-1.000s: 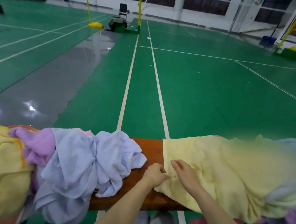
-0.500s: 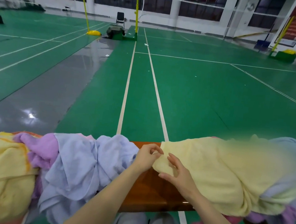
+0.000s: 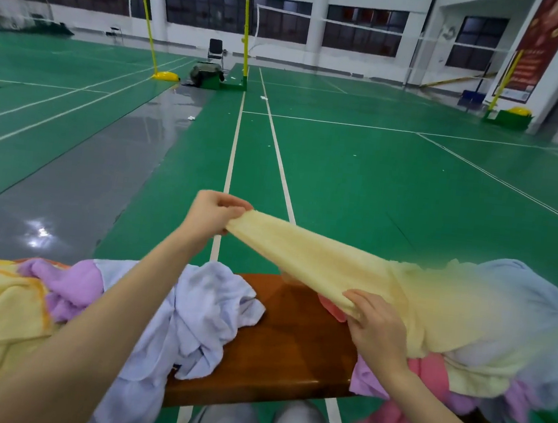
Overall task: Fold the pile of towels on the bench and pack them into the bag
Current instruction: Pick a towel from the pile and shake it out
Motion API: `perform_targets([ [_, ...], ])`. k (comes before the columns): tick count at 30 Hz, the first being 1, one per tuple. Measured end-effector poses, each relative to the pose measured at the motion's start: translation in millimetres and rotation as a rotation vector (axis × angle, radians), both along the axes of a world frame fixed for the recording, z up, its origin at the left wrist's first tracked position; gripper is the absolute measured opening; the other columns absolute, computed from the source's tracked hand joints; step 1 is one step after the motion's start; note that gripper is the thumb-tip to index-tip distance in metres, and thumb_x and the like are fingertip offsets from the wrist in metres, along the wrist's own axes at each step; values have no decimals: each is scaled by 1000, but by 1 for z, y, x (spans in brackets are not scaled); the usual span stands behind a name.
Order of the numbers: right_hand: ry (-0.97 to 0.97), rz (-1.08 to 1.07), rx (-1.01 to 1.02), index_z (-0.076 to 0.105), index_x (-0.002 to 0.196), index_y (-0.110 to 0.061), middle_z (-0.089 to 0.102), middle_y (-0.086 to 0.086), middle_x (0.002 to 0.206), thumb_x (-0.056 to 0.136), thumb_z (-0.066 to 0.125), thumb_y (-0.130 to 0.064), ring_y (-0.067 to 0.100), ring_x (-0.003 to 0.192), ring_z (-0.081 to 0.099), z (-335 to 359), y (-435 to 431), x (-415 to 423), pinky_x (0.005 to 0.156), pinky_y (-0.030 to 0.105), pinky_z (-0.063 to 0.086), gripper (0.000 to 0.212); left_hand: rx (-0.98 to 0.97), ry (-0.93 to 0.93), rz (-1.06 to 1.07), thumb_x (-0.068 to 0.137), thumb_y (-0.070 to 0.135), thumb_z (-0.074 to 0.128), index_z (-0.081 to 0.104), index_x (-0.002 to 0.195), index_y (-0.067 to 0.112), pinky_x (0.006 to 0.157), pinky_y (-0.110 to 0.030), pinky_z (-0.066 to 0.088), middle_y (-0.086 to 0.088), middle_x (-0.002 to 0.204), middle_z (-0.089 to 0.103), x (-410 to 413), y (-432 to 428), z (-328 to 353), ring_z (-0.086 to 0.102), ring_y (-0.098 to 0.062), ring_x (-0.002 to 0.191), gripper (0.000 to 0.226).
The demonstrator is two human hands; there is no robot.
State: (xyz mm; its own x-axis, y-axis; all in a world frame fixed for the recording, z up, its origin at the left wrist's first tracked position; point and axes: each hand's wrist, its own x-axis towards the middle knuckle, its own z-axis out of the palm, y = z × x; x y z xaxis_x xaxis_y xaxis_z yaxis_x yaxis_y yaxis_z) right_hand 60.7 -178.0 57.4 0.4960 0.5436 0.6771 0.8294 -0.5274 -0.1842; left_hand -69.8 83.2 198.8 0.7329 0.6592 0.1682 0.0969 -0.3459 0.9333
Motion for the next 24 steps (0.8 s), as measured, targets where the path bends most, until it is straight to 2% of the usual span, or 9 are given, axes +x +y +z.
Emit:
perform_targets([
  [3,-32,-60,47,72,88,-11,71,0,82,71,72,-6,20,70,68,0,-1,0,60,26,52,18,38,0,43,87,-3,54,69,93,10,37,-9,33,0,60,53,-18,14,12,39,-10,50,21],
  [5,-71,-105,41,72,84,-11,70,-1,77,74,58,-13,19,64,67,-1,-4,-1,55,24,50,17,43,-4,82,86,-4,54,69,90,12,37,-9,32,4,53,54,-31,28,14,36,-13,51,22],
  [7,-62,-136,2,72,79,-11,68,-1,71,62,69,-5,21,58,65,-3,-10,1,52,23,49,18,23,-17,142,87,-3,54,68,83,13,40,-10,33,7,51,56,-45,44,15,38,-14,53,22],
  [10,42,-190,-125,70,75,-15,65,-4,65,40,87,1,20,53,62,-7,-17,0,47,23,46,42,-34,-67,261,88,-2,53,67,88,11,55,-19,37,0,68,55,-67,66,14,41,-12,58,19],
  [12,118,-223,-160,69,71,-17,64,-5,62,38,90,-3,20,50,60,-10,-20,-3,43,24,43,41,-48,-105,355,89,-1,52,66,98,9,58,-22,36,0,71,54,-83,80,11,42,-12,61,20],
  [14,169,-239,-186,68,69,-17,63,-4,60,41,90,-5,21,50,59,-13,-22,-5,43,25,40,37,-24,-88,443,88,-2,50,67,94,6,57,-23,33,-3,70,54,-99,91,1,41,-16,63,20],
  [19,477,-412,-225,65,95,-21,66,0,94,84,56,-17,23,84,59,-27,-23,-17,62,31,38,15,105,120,425,86,-3,53,71,94,2,69,-29,39,-13,91,67,-113,81,-51,52,-19,83,21],
  [21,594,-422,-66,67,102,-19,67,4,97,86,54,-12,26,88,59,-37,-17,-27,65,32,41,22,147,119,321,86,-4,53,72,87,7,73,-23,40,-8,92,69,-104,56,-68,56,-16,85,22],
  [24,642,-372,150,70,103,-16,67,9,96,79,57,2,30,92,57,-46,4,-46,82,37,41,33,224,170,105,87,5,58,70,82,20,73,-12,38,6,91,64,-79,8,-90,56,-8,86,20],
])
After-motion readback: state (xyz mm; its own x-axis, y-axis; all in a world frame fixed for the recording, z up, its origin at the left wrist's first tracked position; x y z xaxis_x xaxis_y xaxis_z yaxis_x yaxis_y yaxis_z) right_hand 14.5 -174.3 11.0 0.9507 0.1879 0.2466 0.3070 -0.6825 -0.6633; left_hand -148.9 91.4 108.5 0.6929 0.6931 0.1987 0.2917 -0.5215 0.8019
